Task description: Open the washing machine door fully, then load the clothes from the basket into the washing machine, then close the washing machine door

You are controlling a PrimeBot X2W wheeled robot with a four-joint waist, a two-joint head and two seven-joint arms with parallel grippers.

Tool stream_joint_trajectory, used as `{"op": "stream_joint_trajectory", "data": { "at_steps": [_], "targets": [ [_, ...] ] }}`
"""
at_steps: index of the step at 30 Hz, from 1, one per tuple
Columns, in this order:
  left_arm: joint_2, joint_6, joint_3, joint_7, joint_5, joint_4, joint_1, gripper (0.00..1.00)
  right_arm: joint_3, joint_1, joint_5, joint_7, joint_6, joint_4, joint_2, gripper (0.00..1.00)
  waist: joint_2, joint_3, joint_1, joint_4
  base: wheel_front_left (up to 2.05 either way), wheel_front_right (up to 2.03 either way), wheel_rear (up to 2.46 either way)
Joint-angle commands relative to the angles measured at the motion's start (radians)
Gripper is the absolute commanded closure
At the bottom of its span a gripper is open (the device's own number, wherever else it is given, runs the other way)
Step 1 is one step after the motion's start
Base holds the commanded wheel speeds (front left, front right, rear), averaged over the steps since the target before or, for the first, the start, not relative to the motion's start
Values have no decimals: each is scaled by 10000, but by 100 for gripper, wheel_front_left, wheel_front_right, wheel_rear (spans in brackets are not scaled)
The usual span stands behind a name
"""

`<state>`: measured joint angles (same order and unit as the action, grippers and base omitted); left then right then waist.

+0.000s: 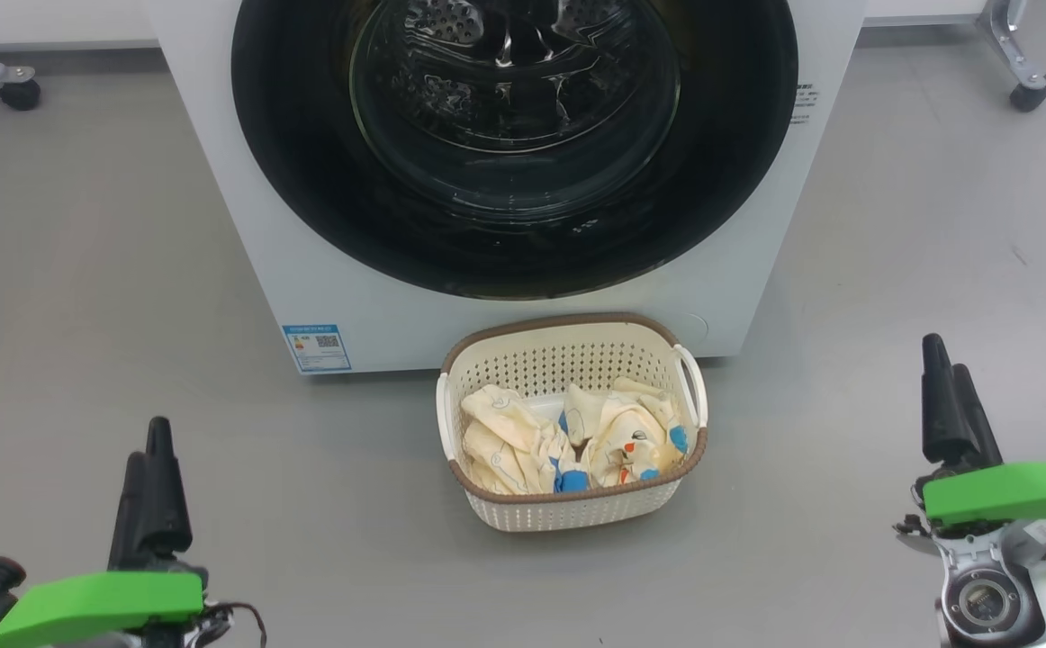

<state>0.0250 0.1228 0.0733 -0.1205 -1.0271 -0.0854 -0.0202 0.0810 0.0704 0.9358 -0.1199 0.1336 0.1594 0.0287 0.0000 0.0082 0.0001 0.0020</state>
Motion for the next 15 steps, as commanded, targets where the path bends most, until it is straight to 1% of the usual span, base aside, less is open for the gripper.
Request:
{"op": "stream_joint_trajectory", "data": {
  "at_steps": [1,3,5,12,15],
  "targets": [
    [181,50,200,-152,577,550,-505,0,-194,622,-362,-153,-19,-485,155,0,0,-1,-1,0,0,0,0],
    [184,51,182,-211,1206,630,-487,0,-222,639,-584,-212,-19,-504,158,0,0,1,-1,-6,0,0,0],
    [187,53,179,-270,1588,637,-470,0,-251,663,-822,-271,-20,-516,161,0,0,-3,-1,-14,0,0,0],
    [199,-60,55,-475,3133,633,-463,0,-479,728,-2146,-478,-21,-547,171,0,0,0,-1,-41,0,0,0],
    [204,-123,-110,-564,4121,639,-458,0,-523,764,-2552,-566,-22,-546,175,0,0,11,-1,-56,0,0,0]
  ]
}}
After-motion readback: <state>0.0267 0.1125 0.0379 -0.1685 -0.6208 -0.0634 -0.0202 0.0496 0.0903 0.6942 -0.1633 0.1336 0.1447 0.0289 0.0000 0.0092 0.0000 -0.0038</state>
